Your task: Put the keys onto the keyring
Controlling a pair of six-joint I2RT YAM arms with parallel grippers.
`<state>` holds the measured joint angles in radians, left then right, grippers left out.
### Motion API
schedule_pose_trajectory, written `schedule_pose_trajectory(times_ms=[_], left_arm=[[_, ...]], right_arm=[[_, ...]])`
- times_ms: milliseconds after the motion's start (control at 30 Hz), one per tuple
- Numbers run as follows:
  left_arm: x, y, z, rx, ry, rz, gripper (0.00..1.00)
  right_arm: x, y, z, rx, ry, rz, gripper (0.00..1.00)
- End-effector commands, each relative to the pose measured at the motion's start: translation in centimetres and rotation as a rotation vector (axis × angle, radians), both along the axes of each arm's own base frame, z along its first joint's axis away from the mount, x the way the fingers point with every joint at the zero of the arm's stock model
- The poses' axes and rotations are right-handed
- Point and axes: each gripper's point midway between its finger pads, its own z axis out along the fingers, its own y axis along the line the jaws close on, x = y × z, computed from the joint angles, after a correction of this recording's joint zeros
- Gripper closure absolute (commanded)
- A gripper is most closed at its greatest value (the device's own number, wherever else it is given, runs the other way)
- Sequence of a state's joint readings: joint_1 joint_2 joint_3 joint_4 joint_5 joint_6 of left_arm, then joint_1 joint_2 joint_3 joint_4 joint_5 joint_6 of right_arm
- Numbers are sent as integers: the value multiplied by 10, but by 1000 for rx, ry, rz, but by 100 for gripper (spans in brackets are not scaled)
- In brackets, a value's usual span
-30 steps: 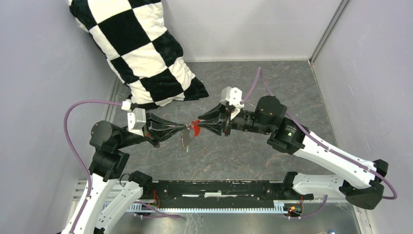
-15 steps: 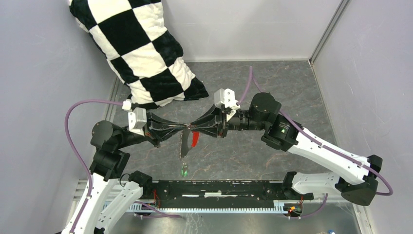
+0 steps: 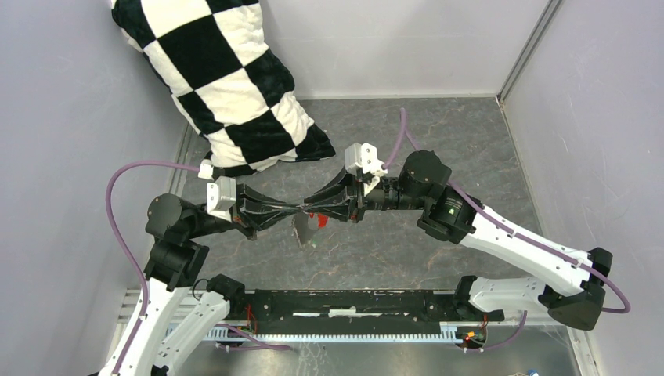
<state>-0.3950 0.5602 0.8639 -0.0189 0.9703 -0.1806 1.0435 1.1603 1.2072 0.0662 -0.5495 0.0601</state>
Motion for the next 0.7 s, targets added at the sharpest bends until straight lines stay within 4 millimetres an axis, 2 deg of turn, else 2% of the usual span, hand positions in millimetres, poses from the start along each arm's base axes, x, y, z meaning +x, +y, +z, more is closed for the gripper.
schedule_pose_trajectory(times_ms=[0, 333, 400, 500, 600, 667], left_arm=[[-13, 2, 24, -38, -58, -32, 98], [-20, 3, 30, -46, -73, -51, 98], [-21, 3, 32, -49, -75, -52, 98], [-23, 3, 32, -47, -79, -61, 98], [-24, 3, 24, -13, -86, -67, 97], [-20, 3, 13, 38, -79, -55, 88]], right_arm=[[-1, 2, 5, 29, -5, 8, 75], [0, 6, 0, 26, 18, 13, 81], [0, 7, -1, 25, 19, 13, 86], [0, 7, -1, 25, 19, 11, 99], [3, 3, 0, 12, 15, -14, 100], [7, 0, 0, -8, 3, -44, 100]])
